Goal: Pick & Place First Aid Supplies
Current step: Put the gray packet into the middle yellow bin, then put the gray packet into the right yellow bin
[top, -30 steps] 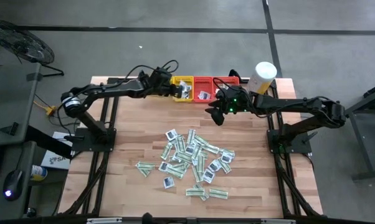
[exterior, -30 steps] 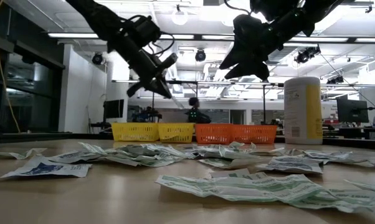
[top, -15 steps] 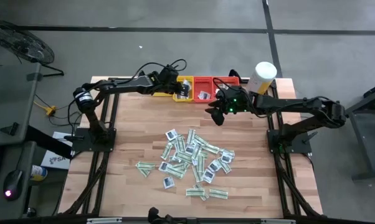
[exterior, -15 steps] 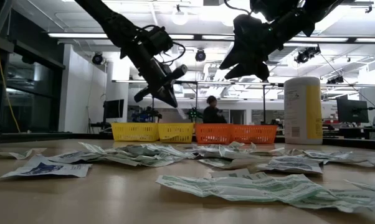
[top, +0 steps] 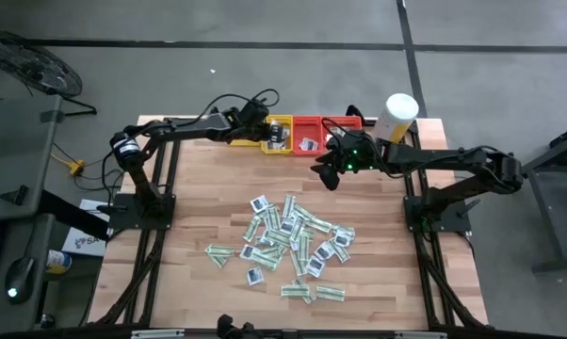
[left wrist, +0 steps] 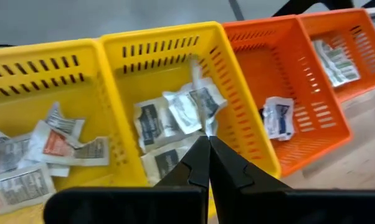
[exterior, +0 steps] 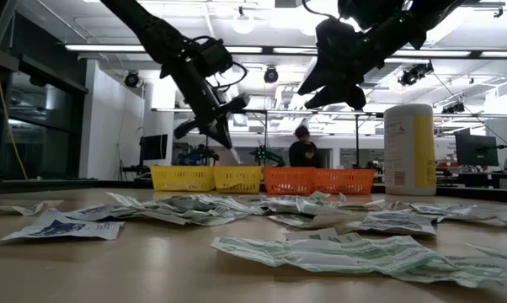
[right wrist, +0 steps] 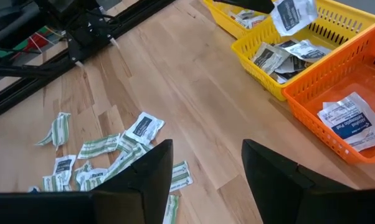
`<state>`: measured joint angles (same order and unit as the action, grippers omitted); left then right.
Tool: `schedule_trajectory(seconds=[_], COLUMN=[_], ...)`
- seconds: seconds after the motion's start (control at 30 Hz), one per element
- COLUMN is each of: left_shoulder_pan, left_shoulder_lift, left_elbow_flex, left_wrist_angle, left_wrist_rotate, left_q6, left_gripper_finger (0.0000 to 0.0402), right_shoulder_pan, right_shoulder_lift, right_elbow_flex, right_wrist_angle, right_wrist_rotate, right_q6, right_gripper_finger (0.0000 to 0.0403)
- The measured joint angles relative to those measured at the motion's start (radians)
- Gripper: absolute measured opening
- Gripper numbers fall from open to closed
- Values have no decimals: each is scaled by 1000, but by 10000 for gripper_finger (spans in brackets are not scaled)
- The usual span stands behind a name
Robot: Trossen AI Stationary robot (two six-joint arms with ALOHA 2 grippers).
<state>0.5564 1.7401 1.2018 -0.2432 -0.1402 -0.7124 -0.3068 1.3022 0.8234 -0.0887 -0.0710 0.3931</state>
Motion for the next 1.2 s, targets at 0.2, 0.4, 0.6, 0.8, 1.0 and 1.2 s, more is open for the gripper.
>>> schedule_trajectory(seconds=[0.2, 0.4, 0.6, 0.8, 1.0, 1.2], left_shoulder_pan=[0, 0, 0, 0, 0, -24], left_shoulder_lift=[0, 0, 0, -1, -5, -56], left_elbow_flex=[0, -1, -1, -2, -2, -2], left_wrist_angle=[7, 7, 7, 8, 2, -170], left_wrist_rotate=[23, 27, 28, 60, 101, 158], left_q6=[-4, -4, -3, 38, 70, 143], left_gripper_finger=[0, 0, 1, 44, 112, 125], right_shoulder_pan=[0, 0, 0, 0, 0, 0], right_shoulder_lift=[0, 0, 0, 0, 0, 0], right_elbow_flex=[0, 0, 0, 0, 0, 0], right_wrist_angle=[-1, -1, -1, -1, -1, -1], right_wrist_rotate=[21, 35, 35, 34, 34, 33], right_q6=[0, 0, 18, 18, 19, 48], right_gripper_finger=[184, 185, 186, 186, 186, 186])
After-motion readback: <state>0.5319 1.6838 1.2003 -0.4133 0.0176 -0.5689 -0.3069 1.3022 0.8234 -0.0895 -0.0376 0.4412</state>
